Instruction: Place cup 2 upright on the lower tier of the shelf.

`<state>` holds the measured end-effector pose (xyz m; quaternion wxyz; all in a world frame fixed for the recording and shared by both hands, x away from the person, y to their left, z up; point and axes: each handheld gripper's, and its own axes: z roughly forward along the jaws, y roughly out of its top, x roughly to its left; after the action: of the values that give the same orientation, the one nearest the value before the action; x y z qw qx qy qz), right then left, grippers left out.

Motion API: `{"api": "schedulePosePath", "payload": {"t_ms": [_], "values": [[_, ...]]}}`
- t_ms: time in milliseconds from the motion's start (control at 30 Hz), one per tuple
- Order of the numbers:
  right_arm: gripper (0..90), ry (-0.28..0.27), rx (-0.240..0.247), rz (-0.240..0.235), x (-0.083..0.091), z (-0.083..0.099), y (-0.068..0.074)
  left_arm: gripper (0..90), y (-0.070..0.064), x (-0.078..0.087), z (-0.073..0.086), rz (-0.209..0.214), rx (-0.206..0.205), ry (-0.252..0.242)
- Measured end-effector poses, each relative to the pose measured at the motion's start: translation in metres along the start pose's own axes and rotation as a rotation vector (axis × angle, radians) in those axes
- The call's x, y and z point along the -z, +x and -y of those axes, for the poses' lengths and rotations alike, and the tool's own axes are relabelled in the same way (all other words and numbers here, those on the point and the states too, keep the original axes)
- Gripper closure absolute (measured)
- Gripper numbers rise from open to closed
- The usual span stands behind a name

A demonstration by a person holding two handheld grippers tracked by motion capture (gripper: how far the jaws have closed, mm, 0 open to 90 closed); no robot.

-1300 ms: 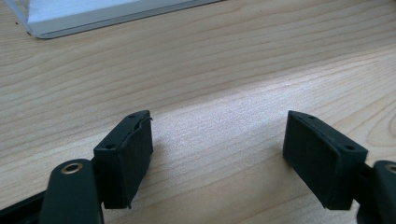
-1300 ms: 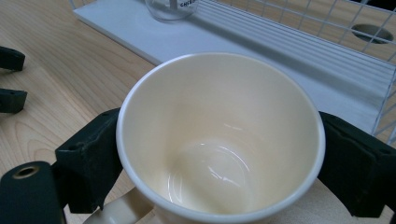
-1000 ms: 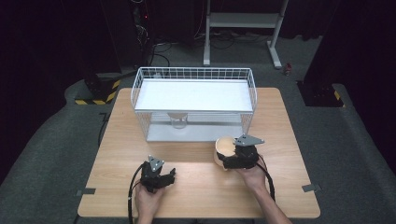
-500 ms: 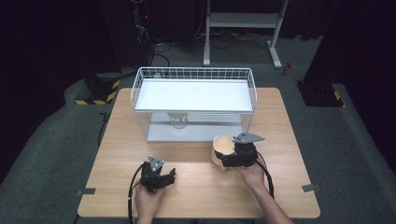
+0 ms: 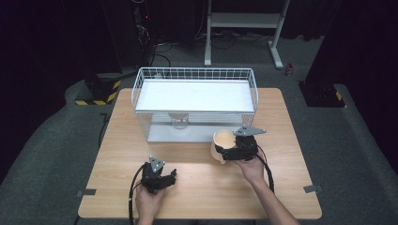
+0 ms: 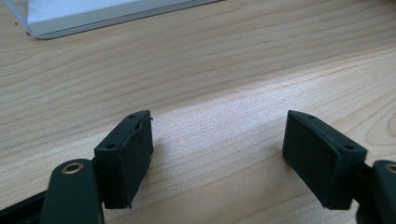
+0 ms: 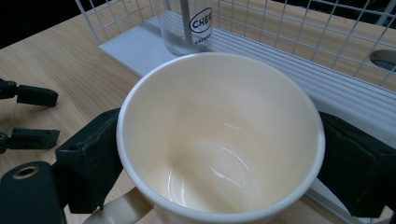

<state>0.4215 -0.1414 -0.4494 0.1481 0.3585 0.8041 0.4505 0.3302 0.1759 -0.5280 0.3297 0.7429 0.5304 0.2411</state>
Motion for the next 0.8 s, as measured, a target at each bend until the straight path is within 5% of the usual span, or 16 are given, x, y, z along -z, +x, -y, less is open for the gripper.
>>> {"api": "schedulePosePath", "payload": {"t_ms": [800], "values": [[9.8,0.029,0.0,0.095,-0.035,-0.018,-0.002,24.6,0.0,0.0,0.0,0.004,-0.001,0.002]]}}
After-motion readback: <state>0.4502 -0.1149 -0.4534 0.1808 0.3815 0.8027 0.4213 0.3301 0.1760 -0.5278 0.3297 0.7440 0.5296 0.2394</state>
